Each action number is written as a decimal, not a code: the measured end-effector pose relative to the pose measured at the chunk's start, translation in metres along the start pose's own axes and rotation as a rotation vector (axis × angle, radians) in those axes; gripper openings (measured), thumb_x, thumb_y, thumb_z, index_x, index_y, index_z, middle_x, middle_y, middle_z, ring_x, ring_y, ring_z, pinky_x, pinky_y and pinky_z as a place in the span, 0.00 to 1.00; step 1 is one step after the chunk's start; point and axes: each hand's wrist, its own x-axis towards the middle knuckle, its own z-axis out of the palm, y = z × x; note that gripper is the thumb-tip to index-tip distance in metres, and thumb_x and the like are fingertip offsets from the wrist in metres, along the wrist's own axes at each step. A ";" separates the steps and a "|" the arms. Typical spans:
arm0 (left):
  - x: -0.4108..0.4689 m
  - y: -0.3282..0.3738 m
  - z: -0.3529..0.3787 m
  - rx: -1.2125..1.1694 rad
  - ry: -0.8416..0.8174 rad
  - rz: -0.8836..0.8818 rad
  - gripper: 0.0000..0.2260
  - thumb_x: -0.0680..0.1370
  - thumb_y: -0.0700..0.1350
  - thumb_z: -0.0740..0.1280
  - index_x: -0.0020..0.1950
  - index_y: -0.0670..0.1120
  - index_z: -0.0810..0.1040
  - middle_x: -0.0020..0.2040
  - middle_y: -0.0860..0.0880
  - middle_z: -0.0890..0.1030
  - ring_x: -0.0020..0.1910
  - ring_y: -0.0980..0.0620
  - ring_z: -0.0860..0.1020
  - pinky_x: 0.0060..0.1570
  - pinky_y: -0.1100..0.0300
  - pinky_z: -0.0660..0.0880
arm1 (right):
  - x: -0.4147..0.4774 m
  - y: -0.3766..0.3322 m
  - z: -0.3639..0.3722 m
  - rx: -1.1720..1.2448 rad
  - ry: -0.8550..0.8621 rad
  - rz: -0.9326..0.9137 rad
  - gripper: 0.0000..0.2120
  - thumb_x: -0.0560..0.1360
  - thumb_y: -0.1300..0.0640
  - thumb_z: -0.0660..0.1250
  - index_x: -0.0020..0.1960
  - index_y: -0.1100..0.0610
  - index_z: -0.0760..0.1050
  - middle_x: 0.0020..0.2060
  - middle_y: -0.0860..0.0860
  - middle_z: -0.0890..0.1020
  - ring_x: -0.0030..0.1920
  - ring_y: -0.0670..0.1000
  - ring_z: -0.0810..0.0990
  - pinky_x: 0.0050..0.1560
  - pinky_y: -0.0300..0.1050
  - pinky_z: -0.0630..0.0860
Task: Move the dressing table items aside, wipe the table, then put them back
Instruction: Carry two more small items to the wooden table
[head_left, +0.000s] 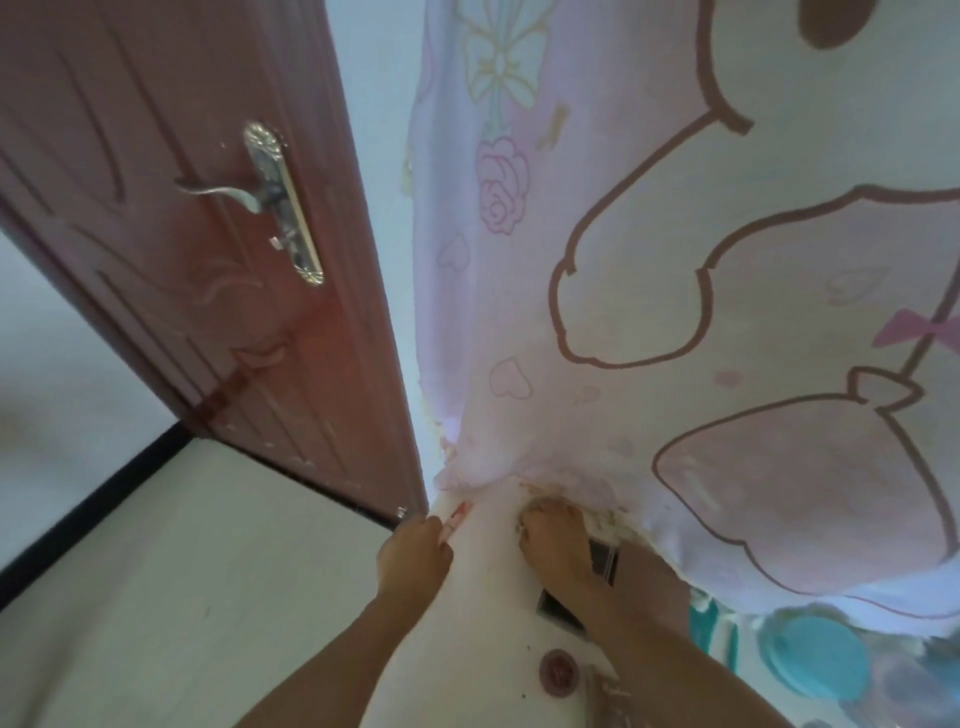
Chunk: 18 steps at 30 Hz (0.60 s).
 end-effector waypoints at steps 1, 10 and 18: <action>-0.003 -0.005 -0.003 -0.002 0.003 -0.020 0.13 0.76 0.43 0.58 0.58 0.47 0.76 0.55 0.48 0.77 0.56 0.49 0.75 0.50 0.59 0.71 | -0.001 -0.006 0.000 0.000 0.018 -0.029 0.12 0.74 0.64 0.57 0.54 0.60 0.76 0.56 0.55 0.78 0.58 0.52 0.74 0.64 0.43 0.62; -0.035 -0.058 -0.037 -0.044 0.098 -0.146 0.11 0.78 0.42 0.57 0.56 0.44 0.76 0.53 0.45 0.78 0.53 0.47 0.77 0.49 0.57 0.72 | -0.020 -0.083 -0.006 -0.045 0.190 -0.360 0.08 0.57 0.62 0.78 0.34 0.54 0.81 0.27 0.48 0.80 0.29 0.47 0.79 0.40 0.42 0.80; -0.107 -0.168 -0.096 -0.073 0.256 -0.308 0.14 0.79 0.42 0.55 0.61 0.45 0.74 0.51 0.45 0.77 0.47 0.47 0.75 0.42 0.58 0.71 | -0.044 -0.205 -0.013 0.007 0.319 -0.775 0.20 0.41 0.65 0.80 0.26 0.50 0.74 0.21 0.43 0.73 0.23 0.45 0.74 0.33 0.33 0.67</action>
